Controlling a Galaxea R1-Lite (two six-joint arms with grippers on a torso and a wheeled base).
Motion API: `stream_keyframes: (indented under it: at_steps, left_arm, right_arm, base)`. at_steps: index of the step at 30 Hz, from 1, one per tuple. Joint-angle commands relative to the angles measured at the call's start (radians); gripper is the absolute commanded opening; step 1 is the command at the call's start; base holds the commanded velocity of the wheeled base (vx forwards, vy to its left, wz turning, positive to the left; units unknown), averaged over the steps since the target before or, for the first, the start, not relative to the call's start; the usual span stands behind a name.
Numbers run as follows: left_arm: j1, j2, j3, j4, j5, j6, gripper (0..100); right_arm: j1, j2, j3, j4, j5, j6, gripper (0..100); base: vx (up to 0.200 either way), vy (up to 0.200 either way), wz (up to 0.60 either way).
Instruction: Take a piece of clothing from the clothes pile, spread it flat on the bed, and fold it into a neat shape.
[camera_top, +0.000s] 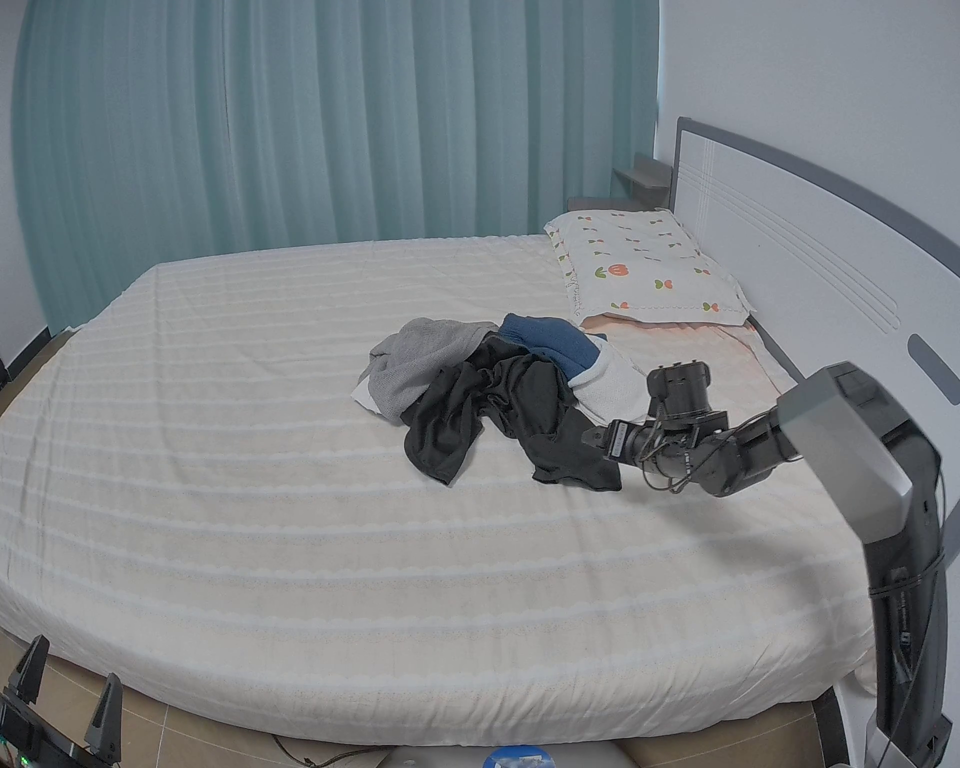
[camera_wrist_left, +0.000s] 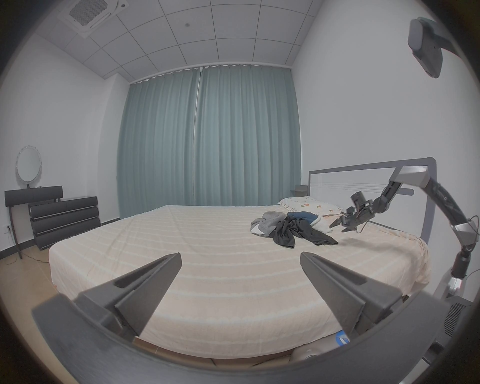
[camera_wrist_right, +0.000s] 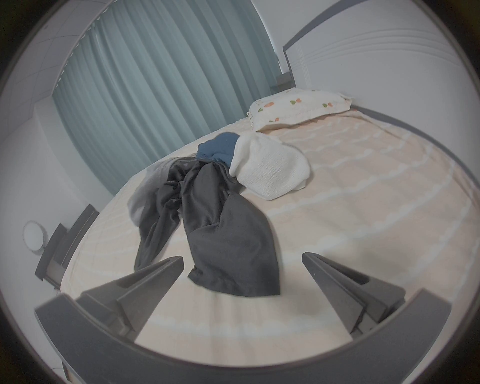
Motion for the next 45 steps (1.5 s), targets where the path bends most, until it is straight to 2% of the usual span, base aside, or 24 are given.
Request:
stream_keyframes:
  at_steps: [1,9,10,19,22,26,28,30,32,34,36,37,39,41,42,45]
  left_arm:
    - [0.0,-0.018,0.016,0.0,0.0,0.0,100]
    - [0.0,-0.018,0.016,0.0,0.0,0.0,100]
    - [0.0,-0.018,0.016,0.0,0.0,0.0,100]
    - [0.0,-0.018,0.016,0.0,-0.001,0.0,100]
    - [0.0,-0.018,0.016,0.0,0.0,0.0,100]
    - [0.0,-0.018,0.016,0.0,0.0,0.0,100]
    - [0.0,-0.018,0.016,0.0,0.0,0.0,100]
    - [0.0,-0.018,0.016,0.0,0.0,0.0,100]
    - [-0.002,-0.018,0.016,0.0,0.0,0.0,100]
    - [0.0,-0.018,0.016,0.0,0.0,0.0,100]
    - [0.0,-0.018,0.016,0.0,0.0,0.0,100]
    - [0.0,-0.018,0.016,0.0,0.0,0.0,100]
    - [0.0,-0.018,0.016,0.0,0.0,0.0,100]
    - [0.0,-0.018,0.016,0.0,0.0,0.0,100]
    - [0.0,-0.018,0.016,0.0,0.0,0.0,100]
    - [0.0,-0.018,0.016,0.0,0.0,0.0,100]
  right_arm:
    - [0.032,0.203,-0.157,0.044,-0.041,0.039,100]
    - [0.027,0.249,-0.282,0.092,-0.045,0.042,100]
    - [0.027,0.245,-0.282,0.092,-0.048,0.042,0]
    - [0.029,0.17,-0.256,0.092,-0.102,-0.003,0]
    - [0.027,0.117,-0.183,0.078,-0.105,-0.034,0]
    - [0.032,0.026,-0.052,0.052,-0.102,-0.023,0]
    - [0.032,0.022,-0.046,0.049,-0.1,-0.023,0]
    - [0.032,-0.092,0.149,-0.081,-0.073,-0.014,0]
    - [0.03,-0.152,0.248,-0.158,-0.042,0.006,0]
    - [0.029,-0.264,0.414,-0.25,0.024,0.077,0]
    - [0.029,-0.294,0.452,-0.265,0.042,0.097,0]
    - [0.029,-0.417,0.603,-0.308,0.113,0.192,0]
    - [0.029,-0.532,0.722,-0.335,0.183,0.281,0]
    - [0.029,-0.541,0.732,-0.336,0.19,0.289,0]
    - [0.022,-0.703,0.873,-0.374,0.297,0.384,0]
    - [-0.001,-0.859,0.992,-0.411,0.394,0.439,0]
  base:
    - [0.0,0.0,0.0]
    - [0.0,0.0,0.0]
    - [0.0,0.0,0.0]
    - [0.0,0.0,0.0]
    - [0.0,0.0,0.0]
    - [0.0,0.0,0.0]
    - [0.0,0.0,0.0]
    - [0.0,0.0,0.0]
    - [0.0,0.0,0.0]
    - [0.0,0.0,0.0]
    - [0.0,0.0,0.0]
    - [0.0,0.0,0.0]
    - [0.0,0.0,0.0]
    - [0.0,0.0,0.0]
    - [0.0,0.0,0.0]
    - [0.0,0.0,0.0]
